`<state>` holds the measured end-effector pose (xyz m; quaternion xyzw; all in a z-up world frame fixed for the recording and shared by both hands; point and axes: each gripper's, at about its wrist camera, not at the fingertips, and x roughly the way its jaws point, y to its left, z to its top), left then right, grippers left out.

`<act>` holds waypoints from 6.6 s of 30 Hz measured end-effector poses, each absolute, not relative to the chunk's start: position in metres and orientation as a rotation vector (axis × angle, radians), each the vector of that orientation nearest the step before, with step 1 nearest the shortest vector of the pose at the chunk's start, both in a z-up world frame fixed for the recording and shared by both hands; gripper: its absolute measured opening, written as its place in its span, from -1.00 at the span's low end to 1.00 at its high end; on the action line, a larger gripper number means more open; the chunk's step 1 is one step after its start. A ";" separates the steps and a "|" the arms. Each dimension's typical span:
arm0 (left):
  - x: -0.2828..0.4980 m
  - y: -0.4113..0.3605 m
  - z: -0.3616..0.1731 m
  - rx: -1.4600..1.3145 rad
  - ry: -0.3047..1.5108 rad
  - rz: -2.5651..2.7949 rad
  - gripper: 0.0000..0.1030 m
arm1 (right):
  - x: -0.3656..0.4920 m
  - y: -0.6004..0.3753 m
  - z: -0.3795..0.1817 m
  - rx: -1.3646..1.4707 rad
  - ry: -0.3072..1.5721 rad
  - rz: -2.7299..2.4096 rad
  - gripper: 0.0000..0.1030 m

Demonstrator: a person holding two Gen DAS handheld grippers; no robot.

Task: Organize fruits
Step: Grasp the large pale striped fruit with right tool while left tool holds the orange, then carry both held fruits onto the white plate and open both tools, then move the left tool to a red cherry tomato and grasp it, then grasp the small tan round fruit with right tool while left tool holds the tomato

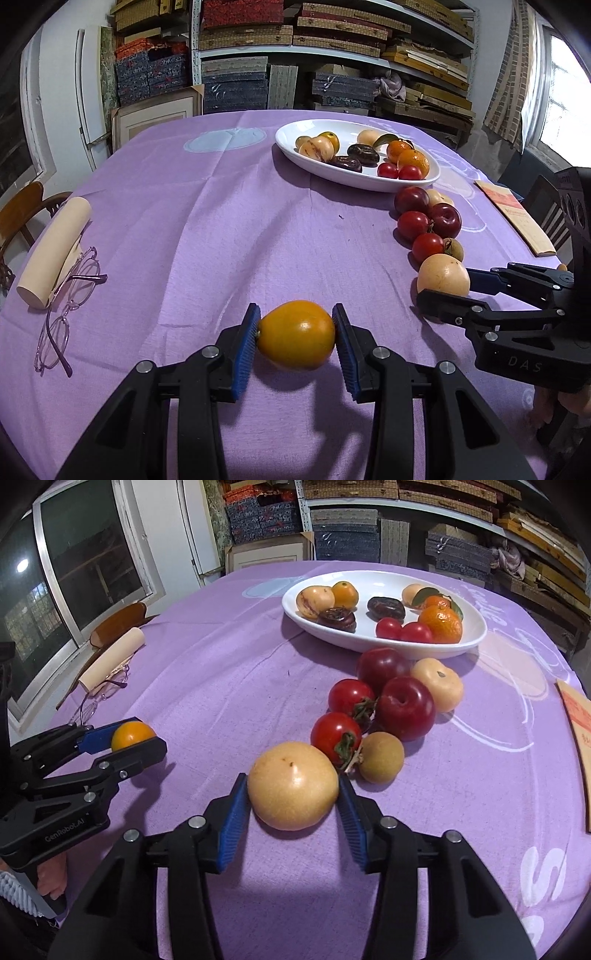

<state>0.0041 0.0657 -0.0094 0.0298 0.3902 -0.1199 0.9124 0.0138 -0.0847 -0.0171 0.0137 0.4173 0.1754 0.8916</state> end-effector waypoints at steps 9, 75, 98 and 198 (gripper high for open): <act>0.003 0.055 -0.003 0.110 0.765 -0.244 -0.23 | 0.003 -0.087 -0.002 0.012 0.825 0.368 -0.09; 0.166 -0.012 0.033 -0.008 0.789 -0.267 0.71 | 0.221 -0.209 0.080 0.265 0.726 0.196 0.43; 0.061 -0.043 -0.008 0.219 0.760 -0.254 0.76 | 0.053 -0.262 0.038 0.349 0.560 0.067 0.87; 0.061 0.020 -0.018 0.077 0.844 -0.284 -0.42 | 0.027 -0.154 -0.013 0.031 0.843 0.247 -0.43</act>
